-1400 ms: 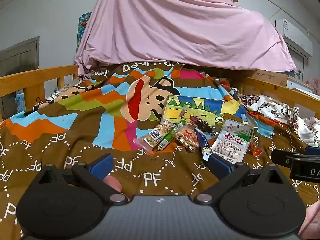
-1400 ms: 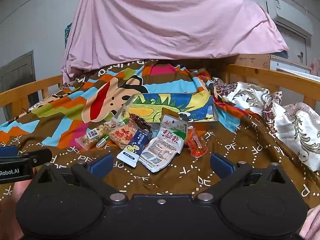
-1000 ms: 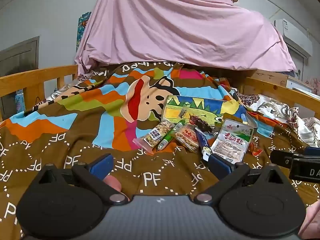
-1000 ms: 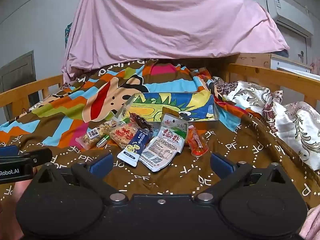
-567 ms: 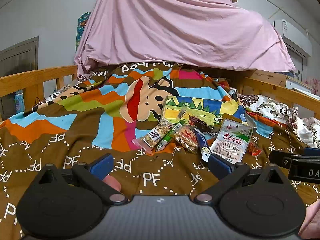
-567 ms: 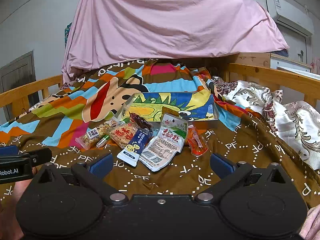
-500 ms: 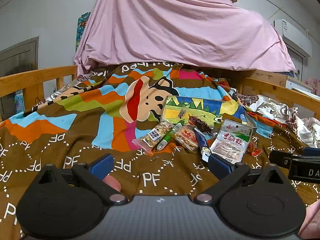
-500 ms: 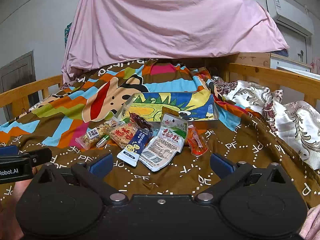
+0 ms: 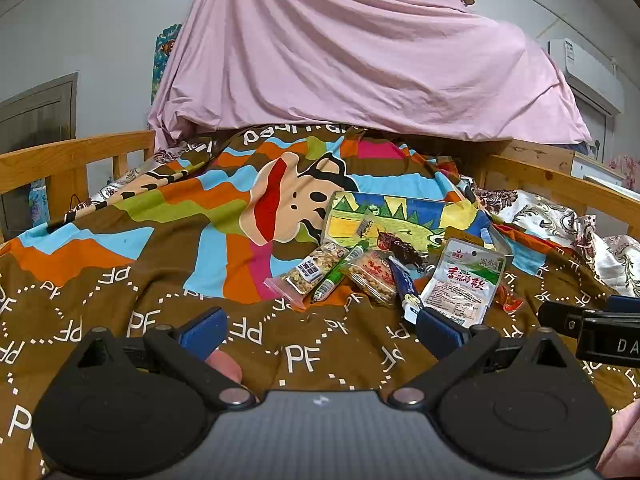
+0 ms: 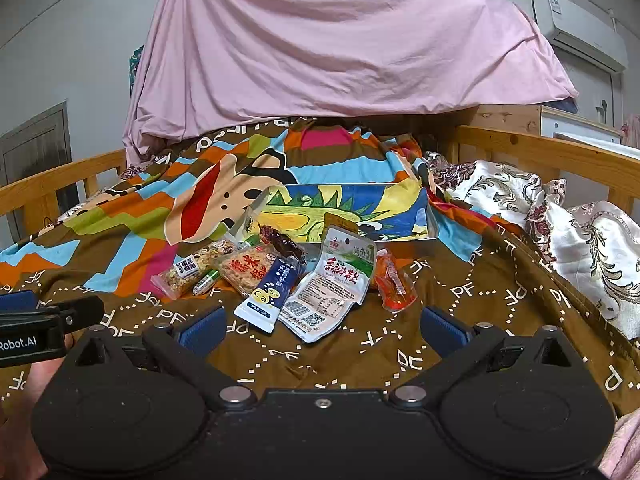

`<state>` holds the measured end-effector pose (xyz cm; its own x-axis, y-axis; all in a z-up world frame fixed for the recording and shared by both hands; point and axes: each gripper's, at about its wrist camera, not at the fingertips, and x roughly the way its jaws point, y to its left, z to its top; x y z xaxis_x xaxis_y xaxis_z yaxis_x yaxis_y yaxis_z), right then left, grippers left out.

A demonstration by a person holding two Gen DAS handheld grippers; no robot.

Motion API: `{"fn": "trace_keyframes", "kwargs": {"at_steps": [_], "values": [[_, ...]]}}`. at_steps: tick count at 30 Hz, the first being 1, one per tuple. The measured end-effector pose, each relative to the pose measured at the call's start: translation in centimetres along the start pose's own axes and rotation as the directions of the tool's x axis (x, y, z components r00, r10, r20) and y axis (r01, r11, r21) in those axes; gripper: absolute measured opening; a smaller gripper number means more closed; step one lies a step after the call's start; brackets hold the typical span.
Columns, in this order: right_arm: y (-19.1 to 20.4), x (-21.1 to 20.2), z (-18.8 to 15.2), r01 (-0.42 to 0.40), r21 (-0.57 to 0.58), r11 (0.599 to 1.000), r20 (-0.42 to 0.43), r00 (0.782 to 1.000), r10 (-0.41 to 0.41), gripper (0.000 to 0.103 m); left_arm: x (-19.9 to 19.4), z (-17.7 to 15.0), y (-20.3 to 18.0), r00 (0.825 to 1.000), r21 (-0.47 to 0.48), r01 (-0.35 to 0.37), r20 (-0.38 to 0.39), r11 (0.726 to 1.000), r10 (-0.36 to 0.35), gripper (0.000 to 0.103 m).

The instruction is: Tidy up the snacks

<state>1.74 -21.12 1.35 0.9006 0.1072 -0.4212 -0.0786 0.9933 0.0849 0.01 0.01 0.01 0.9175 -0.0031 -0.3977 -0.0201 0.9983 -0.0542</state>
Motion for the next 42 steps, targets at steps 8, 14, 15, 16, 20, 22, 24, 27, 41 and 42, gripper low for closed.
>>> {"fn": "trace_keyframes", "kwargs": {"at_steps": [8, 14, 15, 16, 20, 22, 24, 27, 41, 42], "values": [[0.01, -0.02, 0.02, 0.0, 0.0, 1.0, 0.0, 1.0, 0.0, 0.103, 0.0, 0.0, 0.0, 1.0, 0.0, 0.0, 0.0, 1.0, 0.0, 0.103], [0.01, -0.03, 0.02, 0.0, 0.001, 1.0, 0.0, 1.0, 0.0, 0.103, 0.0, 0.0, 0.0, 1.0, 0.0, 0.0, 0.001, 1.0, 0.0, 0.103], [0.01, -0.02, 0.02, -0.001, 0.001, 1.0, -0.001, 1.0, 0.001, 0.103, 0.0, 0.0, 0.01, 1.0, 0.0, 0.0, 0.001, 1.0, 0.0, 0.103], [0.02, -0.01, 0.02, 0.0, 0.001, 1.0, -0.001, 1.0, 0.0, 0.103, 0.0, 0.0, 0.0, 1.0, -0.001, 0.0, 0.0, 1.0, 0.0, 0.103], [0.03, -0.02, 0.01, -0.001, 0.001, 1.0, -0.001, 1.0, 0.001, 0.103, 0.0, 0.0, 0.0, 1.0, -0.001, 0.0, 0.001, 1.0, 0.0, 0.103], [0.04, -0.02, 0.01, 0.0, 0.001, 1.0, 0.0, 1.0, 0.0, 0.103, 0.0, 0.0, 0.0, 1.0, -0.001, 0.0, 0.0, 1.0, 0.0, 0.103], [0.04, -0.01, 0.0, -0.001, 0.001, 1.0, -0.001, 1.0, 0.001, 0.103, 0.0, 0.0, 0.0, 1.0, 0.0, 0.0, 0.001, 1.0, 0.0, 0.103], [0.06, 0.01, -0.01, -0.001, 0.001, 1.0, -0.001, 1.0, 0.001, 0.103, 0.0, 0.0, 0.0, 1.0, 0.0, -0.001, 0.001, 1.0, 0.001, 0.103], [-0.21, -0.01, 0.2, -0.003, 0.002, 1.0, -0.003, 1.0, 0.003, 0.103, 0.01, 0.02, -0.01, 1.0, 0.001, -0.003, -0.001, 1.0, 0.003, 0.103], [-0.3, -0.04, 0.3, -0.003, 0.002, 1.0, -0.003, 1.0, 0.003, 0.103, 0.12, -0.03, -0.34, 1.0, 0.001, -0.003, -0.004, 1.0, 0.003, 0.103]]}}
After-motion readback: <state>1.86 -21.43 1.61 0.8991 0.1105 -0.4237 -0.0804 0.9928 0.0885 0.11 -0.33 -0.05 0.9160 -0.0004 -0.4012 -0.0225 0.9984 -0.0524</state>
